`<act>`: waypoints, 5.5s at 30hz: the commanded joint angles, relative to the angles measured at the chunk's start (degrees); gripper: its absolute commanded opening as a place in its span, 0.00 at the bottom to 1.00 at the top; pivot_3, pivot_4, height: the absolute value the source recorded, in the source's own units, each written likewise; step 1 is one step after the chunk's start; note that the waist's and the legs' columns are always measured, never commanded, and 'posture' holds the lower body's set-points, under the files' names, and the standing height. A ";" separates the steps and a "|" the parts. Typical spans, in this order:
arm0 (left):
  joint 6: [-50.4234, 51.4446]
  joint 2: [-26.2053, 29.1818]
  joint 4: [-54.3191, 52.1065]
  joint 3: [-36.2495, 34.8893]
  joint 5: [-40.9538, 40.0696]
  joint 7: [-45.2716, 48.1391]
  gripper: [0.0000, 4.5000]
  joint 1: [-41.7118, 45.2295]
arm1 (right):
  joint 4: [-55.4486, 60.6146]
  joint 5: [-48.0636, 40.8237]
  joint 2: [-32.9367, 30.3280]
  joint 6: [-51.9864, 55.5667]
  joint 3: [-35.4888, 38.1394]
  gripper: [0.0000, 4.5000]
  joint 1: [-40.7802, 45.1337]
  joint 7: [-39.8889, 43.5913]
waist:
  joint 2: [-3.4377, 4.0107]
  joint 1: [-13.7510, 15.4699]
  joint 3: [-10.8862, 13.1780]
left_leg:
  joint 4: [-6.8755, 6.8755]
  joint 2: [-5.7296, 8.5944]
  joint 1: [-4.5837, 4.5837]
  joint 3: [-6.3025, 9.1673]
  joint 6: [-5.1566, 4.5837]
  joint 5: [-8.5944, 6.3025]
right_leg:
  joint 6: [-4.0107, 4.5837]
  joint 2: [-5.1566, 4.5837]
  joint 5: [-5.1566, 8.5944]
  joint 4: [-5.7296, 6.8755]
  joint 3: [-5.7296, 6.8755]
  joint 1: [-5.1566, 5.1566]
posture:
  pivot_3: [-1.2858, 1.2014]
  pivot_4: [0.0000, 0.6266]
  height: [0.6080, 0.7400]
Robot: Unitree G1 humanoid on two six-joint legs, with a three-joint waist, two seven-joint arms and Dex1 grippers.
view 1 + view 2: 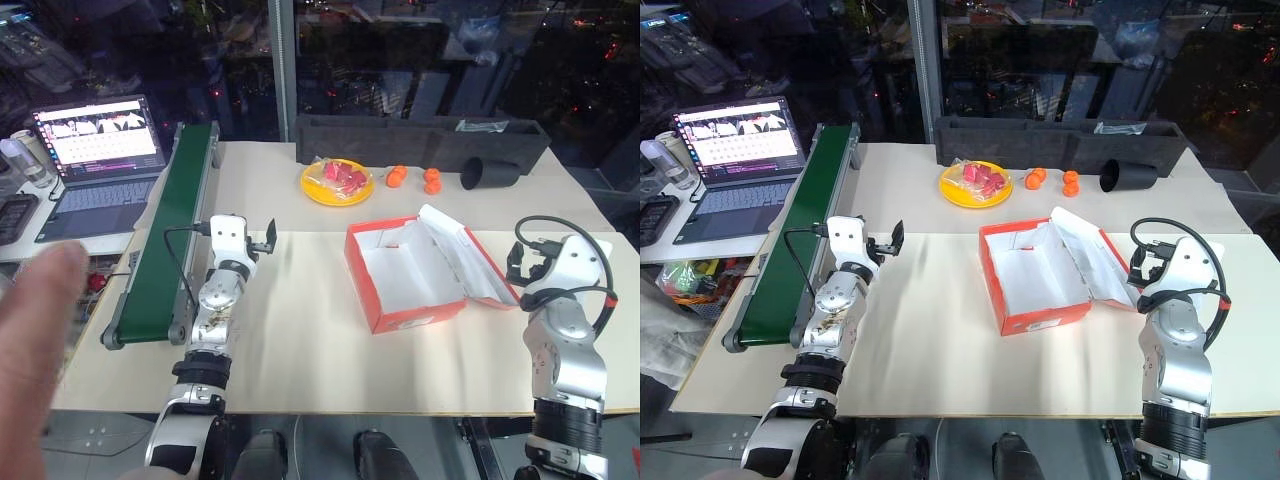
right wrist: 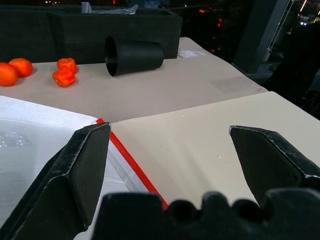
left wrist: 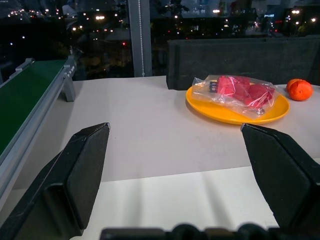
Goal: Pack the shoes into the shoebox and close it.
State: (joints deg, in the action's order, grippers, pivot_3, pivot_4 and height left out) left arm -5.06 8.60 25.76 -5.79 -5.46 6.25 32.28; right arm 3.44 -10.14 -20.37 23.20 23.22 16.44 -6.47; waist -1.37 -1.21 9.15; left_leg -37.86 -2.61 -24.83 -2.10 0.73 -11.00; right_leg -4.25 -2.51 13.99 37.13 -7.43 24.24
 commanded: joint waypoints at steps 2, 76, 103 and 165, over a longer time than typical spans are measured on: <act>-3.70 2.83 -3.75 3.03 4.64 1.67 1.00 -0.64 | 3.22 -0.07 -1.01 0.35 0.14 0.99 2.36 0.49 | 0.00 -0.09 0.00 | 0.00 0.00 -0.01 0.01 0.00 0.00 | 0.00 0.00 0.00 0.00 0.01 0.00 | 0.52 0.24 0.69; 33.25 21.67 2.10 -9.00 -5.95 9.51 1.00 6.14 | 28.37 -26.46 -8.84 25.42 -28.43 0.99 -1.91 39.13 | -0.38 0.27 0.06 | -0.20 0.20 -0.53 1.00 0.08 0.06 | 0.12 -0.40 0.01 0.00 1.44 0.02 | 0.52 0.24 0.69; 29.88 14.81 -5.96 -12.80 -12.51 10.22 0.44 7.33 | 21.87 -23.63 -3.82 23.20 -23.18 1.00 5.21 32.41 | -0.43 0.48 0.07 | -0.47 0.21 -0.67 1.22 0.09 0.07 | 0.15 -0.43 -0.02 0.07 1.68 -0.04 | 0.52 0.24 0.69; 44.10 2.87 -30.78 5.91 -27.51 25.01 0.44 -0.69 | -8.68 -61.18 18.69 31.85 3.35 1.00 29.67 -9.01 | -0.38 -1.33 0.08 | -0.42 0.52 -1.01 1.57 -0.03 0.14 | 0.16 -0.76 -0.01 0.05 2.17 0.12 | 0.52 0.24 0.69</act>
State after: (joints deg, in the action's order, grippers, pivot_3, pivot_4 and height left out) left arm 39.13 12.12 -1.41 -1.50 -32.01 29.83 31.14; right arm -5.65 -70.97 -1.69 57.18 27.14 44.10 -16.37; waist -1.75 -2.54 9.24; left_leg -38.28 -2.09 -25.84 -0.53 0.70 -10.87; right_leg -4.09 -3.27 13.98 37.18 -5.27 24.35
